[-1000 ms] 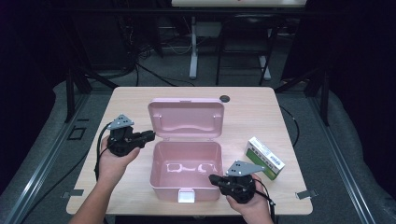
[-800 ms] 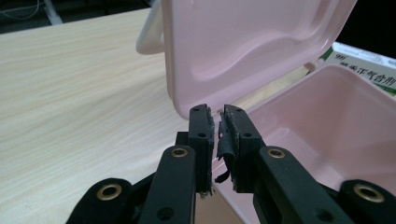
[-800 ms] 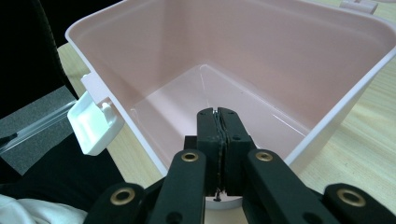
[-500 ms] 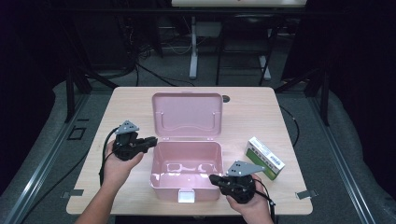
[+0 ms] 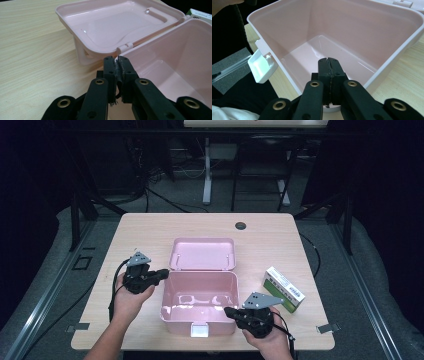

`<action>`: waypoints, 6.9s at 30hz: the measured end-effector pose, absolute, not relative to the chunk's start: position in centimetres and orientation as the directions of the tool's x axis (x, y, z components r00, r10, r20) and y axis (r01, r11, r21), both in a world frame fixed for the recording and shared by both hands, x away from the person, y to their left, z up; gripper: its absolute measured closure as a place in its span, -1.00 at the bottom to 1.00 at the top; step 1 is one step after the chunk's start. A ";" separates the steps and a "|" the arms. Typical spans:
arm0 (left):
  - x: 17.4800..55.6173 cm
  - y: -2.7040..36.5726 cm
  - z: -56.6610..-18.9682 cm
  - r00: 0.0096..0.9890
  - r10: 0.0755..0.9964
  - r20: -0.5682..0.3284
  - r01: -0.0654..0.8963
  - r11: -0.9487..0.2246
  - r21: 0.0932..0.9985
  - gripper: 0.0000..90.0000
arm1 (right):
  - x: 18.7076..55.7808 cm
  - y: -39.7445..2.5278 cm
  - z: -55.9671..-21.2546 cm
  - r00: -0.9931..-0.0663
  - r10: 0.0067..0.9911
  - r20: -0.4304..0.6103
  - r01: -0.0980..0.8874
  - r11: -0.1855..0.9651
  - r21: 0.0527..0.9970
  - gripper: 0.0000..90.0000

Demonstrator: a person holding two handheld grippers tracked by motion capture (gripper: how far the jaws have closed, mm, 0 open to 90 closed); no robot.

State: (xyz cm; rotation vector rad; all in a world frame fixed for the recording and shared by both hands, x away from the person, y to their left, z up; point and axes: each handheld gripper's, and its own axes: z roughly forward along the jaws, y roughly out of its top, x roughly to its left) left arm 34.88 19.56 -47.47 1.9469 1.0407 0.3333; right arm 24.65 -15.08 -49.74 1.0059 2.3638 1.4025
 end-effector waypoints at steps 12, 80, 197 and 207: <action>34.8 19.8 -47.5 0.619 0.767 -0.167 0.535 -0.257 0.805 0.89 | 24.5 -14.9 -49.7 -0.747 0.647 0.154 0.445 0.312 0.840 0.90; 30.0 24.6 -45.6 0.604 0.768 -0.211 0.536 -0.196 0.821 0.14 | 33.8 -20.8 -44.5 -0.632 0.775 -0.005 0.650 0.534 0.540 -0.02; 30.5 25.6 -46.0 0.574 0.784 -0.238 0.573 -0.176 0.800 0.10 | 40.6 -25.0 -48.7 -0.565 0.825 -0.017 0.824 0.566 0.036 0.36; 30.5 25.6 -46.0 0.573 0.783 -0.240 0.574 -0.175 0.800 0.10 | 40.4 -24.7 -48.2 -0.577 0.817 -0.022 0.816 0.577 0.028 0.36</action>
